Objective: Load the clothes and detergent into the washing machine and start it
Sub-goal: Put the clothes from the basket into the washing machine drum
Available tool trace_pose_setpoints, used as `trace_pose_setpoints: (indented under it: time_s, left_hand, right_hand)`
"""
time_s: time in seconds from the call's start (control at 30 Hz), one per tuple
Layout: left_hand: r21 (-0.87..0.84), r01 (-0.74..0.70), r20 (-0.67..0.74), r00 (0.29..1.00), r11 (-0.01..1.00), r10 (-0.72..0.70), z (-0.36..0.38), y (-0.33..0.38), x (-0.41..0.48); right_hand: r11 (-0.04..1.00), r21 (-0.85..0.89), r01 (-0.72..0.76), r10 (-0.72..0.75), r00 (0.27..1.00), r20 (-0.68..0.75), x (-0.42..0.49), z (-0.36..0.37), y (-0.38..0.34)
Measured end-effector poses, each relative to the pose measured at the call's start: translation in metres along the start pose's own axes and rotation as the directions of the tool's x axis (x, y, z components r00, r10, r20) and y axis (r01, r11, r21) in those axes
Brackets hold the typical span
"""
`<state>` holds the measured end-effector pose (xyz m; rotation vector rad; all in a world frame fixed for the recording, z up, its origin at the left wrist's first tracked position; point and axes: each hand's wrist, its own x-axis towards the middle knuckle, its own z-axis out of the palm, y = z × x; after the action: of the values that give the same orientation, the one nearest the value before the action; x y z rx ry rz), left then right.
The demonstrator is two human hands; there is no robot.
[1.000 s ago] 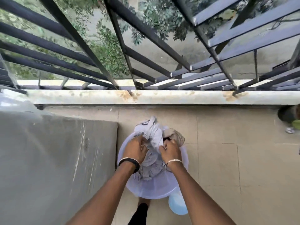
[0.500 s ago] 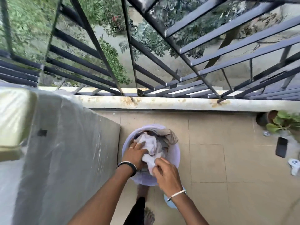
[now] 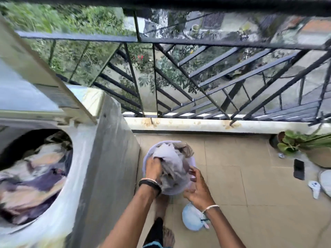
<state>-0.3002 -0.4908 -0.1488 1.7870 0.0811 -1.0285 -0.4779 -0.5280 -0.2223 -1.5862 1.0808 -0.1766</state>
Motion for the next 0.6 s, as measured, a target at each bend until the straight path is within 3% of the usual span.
trace_pose_setpoints:
  time_s: [0.07,0.13,0.27,0.4,0.6]
  left_hand:
    - [-0.223,0.060,0.058,0.997,0.973,-0.048,-0.004,0.027,-0.032]
    - [-0.356,0.065,0.194,0.981,0.932,0.006,-0.011,0.053,-0.064]
    - [-0.506,0.081,0.479,0.854,0.858,0.203,-0.023,0.112,-0.133]
    - [-0.622,0.095,0.593,0.705,0.778,0.388,-0.048,0.154,-0.184]
    - [-0.705,0.045,0.619,0.527,0.708,0.583,-0.083,0.173,-0.243]
  right_hand:
    - [0.998,-0.058,-0.004,0.006,1.000,0.028,-0.008,0.001,-0.004]
    - [0.998,-0.056,-0.008,0.010,0.999,0.050,-0.013,0.007,-0.009]
    - [0.993,-0.035,-0.108,0.107,0.994,-0.027,-0.010,0.014,-0.025]
    - [0.998,-0.027,-0.050,0.045,0.987,-0.154,-0.007,0.011,-0.038]
    - [0.997,0.065,-0.048,0.063,0.965,-0.255,-0.044,-0.010,-0.092]
